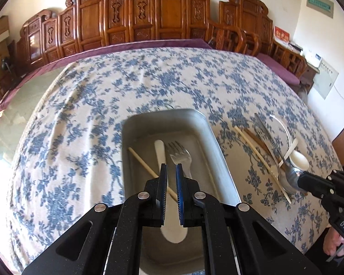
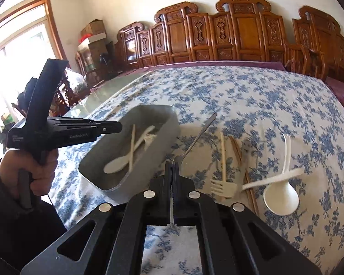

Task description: Organize utensils

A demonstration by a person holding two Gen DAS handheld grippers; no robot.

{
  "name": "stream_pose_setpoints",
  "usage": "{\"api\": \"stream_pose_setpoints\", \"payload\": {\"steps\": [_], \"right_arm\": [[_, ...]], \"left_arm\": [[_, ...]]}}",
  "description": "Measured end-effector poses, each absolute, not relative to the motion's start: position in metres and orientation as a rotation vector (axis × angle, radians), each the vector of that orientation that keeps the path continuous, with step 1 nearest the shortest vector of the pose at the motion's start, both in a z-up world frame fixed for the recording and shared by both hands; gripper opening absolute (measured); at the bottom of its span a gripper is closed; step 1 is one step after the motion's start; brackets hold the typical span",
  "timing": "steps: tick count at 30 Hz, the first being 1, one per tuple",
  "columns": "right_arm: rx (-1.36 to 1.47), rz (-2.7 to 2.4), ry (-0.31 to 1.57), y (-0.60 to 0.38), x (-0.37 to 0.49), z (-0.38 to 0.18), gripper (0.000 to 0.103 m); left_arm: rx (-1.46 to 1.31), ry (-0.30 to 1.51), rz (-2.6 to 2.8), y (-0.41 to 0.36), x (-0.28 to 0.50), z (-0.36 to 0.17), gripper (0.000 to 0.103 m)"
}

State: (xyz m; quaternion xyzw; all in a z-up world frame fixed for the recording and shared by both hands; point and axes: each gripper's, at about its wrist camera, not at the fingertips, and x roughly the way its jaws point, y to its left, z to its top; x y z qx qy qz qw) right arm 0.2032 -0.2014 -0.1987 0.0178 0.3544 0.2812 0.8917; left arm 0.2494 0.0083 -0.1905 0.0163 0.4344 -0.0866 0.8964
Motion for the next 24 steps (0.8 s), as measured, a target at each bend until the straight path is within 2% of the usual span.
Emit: {"api": "stream_pose_setpoints", "payload": {"steps": [11, 24], "right_arm": [[-0.018, 0.666, 0.756, -0.142, 0.211, -0.190, 0.002], [-0.010, 0.698, 0.849, -0.089, 0.235, -0.215, 0.002]], "left_arm": [[0.006, 0.865, -0.136, 0.034, 0.250, -0.177, 0.006], [-0.004, 0.860, -0.111, 0.048, 0.249, -0.175, 0.007]]}}
